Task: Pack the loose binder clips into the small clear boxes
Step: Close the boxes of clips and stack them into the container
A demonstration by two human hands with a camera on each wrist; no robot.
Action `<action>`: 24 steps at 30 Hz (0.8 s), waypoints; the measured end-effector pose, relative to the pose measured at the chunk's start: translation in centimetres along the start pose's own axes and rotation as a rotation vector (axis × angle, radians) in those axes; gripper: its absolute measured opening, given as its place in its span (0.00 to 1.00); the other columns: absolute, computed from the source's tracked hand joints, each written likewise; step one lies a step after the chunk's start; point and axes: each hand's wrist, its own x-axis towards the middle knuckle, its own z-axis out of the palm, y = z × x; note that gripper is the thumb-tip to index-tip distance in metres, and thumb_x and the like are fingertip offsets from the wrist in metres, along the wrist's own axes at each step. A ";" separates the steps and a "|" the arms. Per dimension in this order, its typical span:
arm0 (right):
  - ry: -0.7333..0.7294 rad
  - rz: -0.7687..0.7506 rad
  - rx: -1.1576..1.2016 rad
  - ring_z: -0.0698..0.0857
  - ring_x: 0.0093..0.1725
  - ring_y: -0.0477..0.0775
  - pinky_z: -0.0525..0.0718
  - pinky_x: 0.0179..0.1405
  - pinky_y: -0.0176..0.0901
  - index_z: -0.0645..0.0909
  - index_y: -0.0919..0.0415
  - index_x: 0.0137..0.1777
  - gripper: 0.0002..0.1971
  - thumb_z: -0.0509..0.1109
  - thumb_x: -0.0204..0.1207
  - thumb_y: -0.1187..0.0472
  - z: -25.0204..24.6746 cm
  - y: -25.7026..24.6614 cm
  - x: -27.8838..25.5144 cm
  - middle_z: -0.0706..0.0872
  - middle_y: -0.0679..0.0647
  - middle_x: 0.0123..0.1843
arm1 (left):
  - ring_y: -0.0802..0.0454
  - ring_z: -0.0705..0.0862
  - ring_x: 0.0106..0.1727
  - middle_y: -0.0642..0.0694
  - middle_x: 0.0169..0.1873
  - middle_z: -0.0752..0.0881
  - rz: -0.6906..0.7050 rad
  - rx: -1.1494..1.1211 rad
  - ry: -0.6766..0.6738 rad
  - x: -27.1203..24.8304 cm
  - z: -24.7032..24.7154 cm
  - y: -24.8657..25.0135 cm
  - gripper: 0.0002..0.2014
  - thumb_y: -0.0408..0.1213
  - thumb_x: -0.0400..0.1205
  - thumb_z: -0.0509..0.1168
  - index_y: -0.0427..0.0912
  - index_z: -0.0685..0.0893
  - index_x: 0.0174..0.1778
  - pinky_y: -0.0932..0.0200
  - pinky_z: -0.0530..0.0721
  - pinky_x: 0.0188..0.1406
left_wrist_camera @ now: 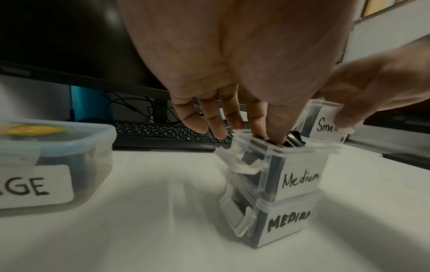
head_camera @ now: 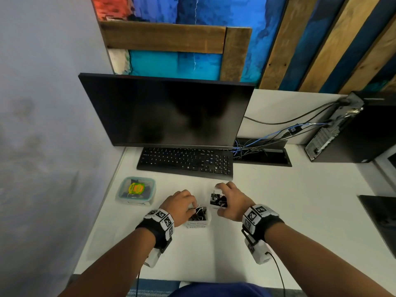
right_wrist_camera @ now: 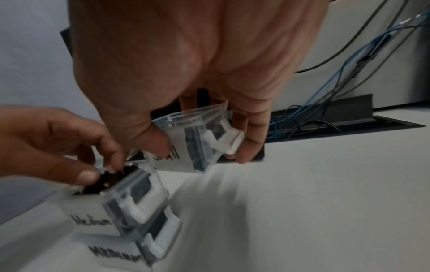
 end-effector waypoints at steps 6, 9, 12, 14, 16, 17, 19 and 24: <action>0.014 -0.084 -0.024 0.82 0.62 0.59 0.84 0.61 0.49 0.64 0.52 0.78 0.41 0.77 0.65 0.50 0.3 -2.3 0.7 0.69 0.52 0.70 | 0.52 0.73 0.69 0.53 0.68 0.74 -0.039 -0.027 -0.095 -0.2 -0.5 0.0 0.20 0.47 0.81 0.67 0.50 0.74 0.69 0.51 0.75 0.67; 0.022 -0.116 0.036 0.80 0.66 0.54 0.82 0.65 0.49 0.65 0.53 0.79 0.42 0.77 0.65 0.50 0.3 -2.6 0.9 0.71 0.50 0.71 | 0.50 0.74 0.69 0.52 0.67 0.76 -0.061 -0.011 -0.083 -0.2 -0.4 -0.1 0.22 0.48 0.81 0.67 0.48 0.74 0.70 0.50 0.76 0.67; 0.015 -0.142 0.069 0.78 0.65 0.49 0.79 0.67 0.44 0.67 0.54 0.79 0.40 0.78 0.67 0.52 -0.1 -2.6 0.8 0.74 0.49 0.68 | 0.52 0.75 0.68 0.54 0.67 0.75 -0.113 -0.148 -0.051 -0.7 -0.2 -0.7 0.27 0.48 0.79 0.68 0.51 0.71 0.74 0.52 0.76 0.68; -0.007 -0.152 0.083 0.79 0.63 0.48 0.79 0.67 0.45 0.68 0.53 0.78 0.39 0.78 0.67 0.52 -0.2 -2.6 0.7 0.77 0.47 0.66 | 0.55 0.76 0.66 0.55 0.68 0.73 -0.127 -0.277 -0.033 -1.1 -0.4 -1.1 0.36 0.46 0.76 0.72 0.54 0.65 0.78 0.55 0.77 0.67; -0.034 -0.168 0.093 0.79 0.63 0.48 0.79 0.67 0.43 0.68 0.52 0.77 0.38 0.78 0.67 0.52 -0.1 -2.8 0.5 0.78 0.46 0.66 | 0.56 0.76 0.65 0.56 0.69 0.71 -0.111 -0.358 -0.031 -1.5 -0.7 -1.3 0.44 0.46 0.71 0.76 0.57 0.60 0.80 0.55 0.78 0.67; -0.043 -0.179 0.091 0.79 0.63 0.48 0.79 0.67 0.43 0.68 0.51 0.77 0.38 0.79 0.68 0.51 0.1 -2.9 0.4 0.78 0.46 0.66 | 0.55 0.75 0.65 0.56 0.69 0.70 -0.098 -0.368 -0.034 -1.6 -0.8 -1.2 0.46 0.47 0.69 0.78 0.58 0.59 0.81 0.54 0.78 0.66; -0.056 -0.197 0.086 0.79 0.62 0.49 0.79 0.66 0.43 0.68 0.51 0.77 0.38 0.79 0.68 0.50 0.5 -3.4 0.2 0.78 0.47 0.65 | 0.55 0.76 0.65 0.57 0.69 0.70 -0.078 -0.362 -0.047 -1.7 -1.0 -1.0 0.47 0.47 0.67 0.79 0.58 0.60 0.80 0.54 0.79 0.66; -0.067 -0.207 0.022 0.82 0.61 0.53 0.82 0.60 0.45 0.67 0.50 0.76 0.38 0.79 0.67 0.48 1.8 -4.0 0.2 0.80 0.50 0.67 | 0.55 0.81 0.58 0.56 0.60 0.80 -0.091 -0.348 -0.053 -2.0 -0.9 -1.0 0.36 0.46 0.68 0.79 0.58 0.68 0.70 0.55 0.83 0.57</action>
